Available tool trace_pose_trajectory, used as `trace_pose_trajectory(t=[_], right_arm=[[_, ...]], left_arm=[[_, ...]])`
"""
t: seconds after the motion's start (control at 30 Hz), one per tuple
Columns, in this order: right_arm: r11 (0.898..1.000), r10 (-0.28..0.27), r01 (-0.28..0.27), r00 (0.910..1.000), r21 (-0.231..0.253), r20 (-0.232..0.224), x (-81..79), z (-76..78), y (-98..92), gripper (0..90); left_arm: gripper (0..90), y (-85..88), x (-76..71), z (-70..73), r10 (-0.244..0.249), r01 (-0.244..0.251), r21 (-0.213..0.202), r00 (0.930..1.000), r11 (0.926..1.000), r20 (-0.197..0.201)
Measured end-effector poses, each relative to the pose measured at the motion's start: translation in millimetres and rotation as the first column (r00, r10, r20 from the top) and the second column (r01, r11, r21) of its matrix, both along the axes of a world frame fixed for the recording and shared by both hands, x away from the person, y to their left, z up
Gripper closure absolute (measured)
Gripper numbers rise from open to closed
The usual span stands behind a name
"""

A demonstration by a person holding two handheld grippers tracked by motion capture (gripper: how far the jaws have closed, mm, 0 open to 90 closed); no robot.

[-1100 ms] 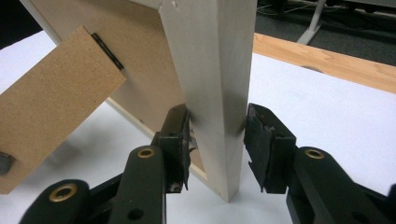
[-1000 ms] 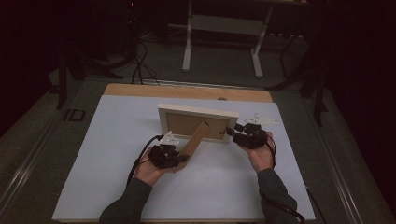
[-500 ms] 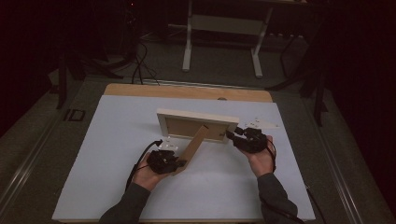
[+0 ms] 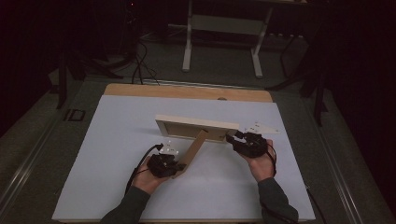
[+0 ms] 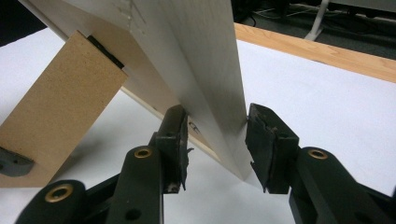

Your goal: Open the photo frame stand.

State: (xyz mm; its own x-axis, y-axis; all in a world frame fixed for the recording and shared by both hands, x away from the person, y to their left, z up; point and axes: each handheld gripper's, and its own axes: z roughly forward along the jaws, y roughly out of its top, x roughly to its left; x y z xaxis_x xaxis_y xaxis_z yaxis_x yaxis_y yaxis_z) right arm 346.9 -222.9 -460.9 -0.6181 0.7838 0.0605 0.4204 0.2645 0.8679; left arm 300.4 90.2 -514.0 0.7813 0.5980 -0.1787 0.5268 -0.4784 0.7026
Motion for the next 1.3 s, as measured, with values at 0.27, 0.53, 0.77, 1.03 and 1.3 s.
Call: trace_pose_trajectory(t=[0.27, 0.53, 0.77, 1.03, 1.3], right_arm=[[1.000, -0.001, 0.001, 1.0000, 0.009, 0.002, -3.6, -2.4, -0.5, 58.4], [1.000, -0.003, 0.003, 1.0000, 0.016, 0.001, -4.0, -3.0, -0.8, 58.3], [1.000, -0.002, 0.002, 1.0000, 0.016, 0.000, -4.2, -3.2, -0.9, 57.9], [0.999, 0.013, -0.013, 0.9998, 0.034, -0.013, -2.9, -3.9, -2.3, 54.6], [0.999, 0.019, -0.018, 0.9997, 0.041, -0.018, -2.4, -4.3, -2.4, 53.3]], left_arm=[[86.2, -1.4, -1.1, -2.7, -0.003, 0.003, 0.006, 1.0000, 1.0000, -0.006], [86.1, -1.0, -0.8, -2.9, -0.001, 0.001, 0.000, 0.9999, 1.0000, -0.014], [81.5, 2.1, -0.3, -1.5, 0.005, -0.005, -0.024, 1.0000, 0.9997, -0.009], [73.4, 14.3, -0.2, 7.4, 0.003, -0.001, -0.119, 0.9998, 0.9929, 0.019], [68.4, 25.6, -1.9, 16.1, 0.019, -0.005, -0.185, 0.9971, 0.9828, 0.074]])
